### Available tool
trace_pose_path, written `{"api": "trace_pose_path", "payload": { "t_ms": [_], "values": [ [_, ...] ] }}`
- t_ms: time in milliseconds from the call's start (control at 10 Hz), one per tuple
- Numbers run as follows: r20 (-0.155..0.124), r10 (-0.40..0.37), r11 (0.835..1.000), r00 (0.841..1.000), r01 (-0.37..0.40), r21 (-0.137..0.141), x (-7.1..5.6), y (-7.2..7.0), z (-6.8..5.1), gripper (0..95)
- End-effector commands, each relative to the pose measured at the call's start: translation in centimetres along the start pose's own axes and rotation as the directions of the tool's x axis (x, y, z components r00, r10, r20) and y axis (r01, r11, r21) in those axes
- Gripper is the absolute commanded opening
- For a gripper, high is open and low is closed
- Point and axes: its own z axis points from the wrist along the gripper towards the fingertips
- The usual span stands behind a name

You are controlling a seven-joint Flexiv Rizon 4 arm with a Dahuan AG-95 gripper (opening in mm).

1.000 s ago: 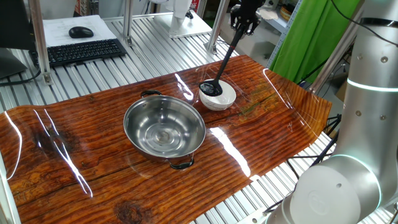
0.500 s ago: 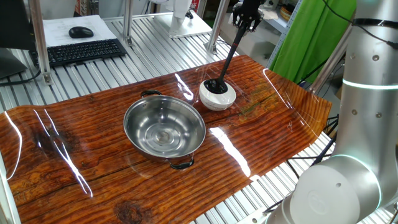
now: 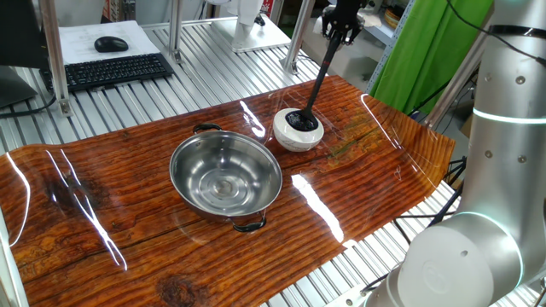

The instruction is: Scoop water with a large spoon from one bowl to another

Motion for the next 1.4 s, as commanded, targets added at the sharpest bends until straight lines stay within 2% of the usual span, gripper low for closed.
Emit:
{"api": "trace_pose_path", "payload": {
  "t_ms": [100,800,1000,1400],
  "values": [
    [0.011,-0.021,1.0,1.0,0.021,0.004,-0.17,-0.07,0.03,0.0],
    [0.047,-0.058,0.998,0.997,0.057,0.024,-0.31,-0.1,-0.01,0.0],
    [0.073,-0.069,0.997,0.995,0.066,0.032,-0.31,-0.09,-0.01,0.0],
    [0.095,-0.082,0.996,0.992,0.079,0.038,-0.31,0.01,0.04,0.0]
  ]
}}
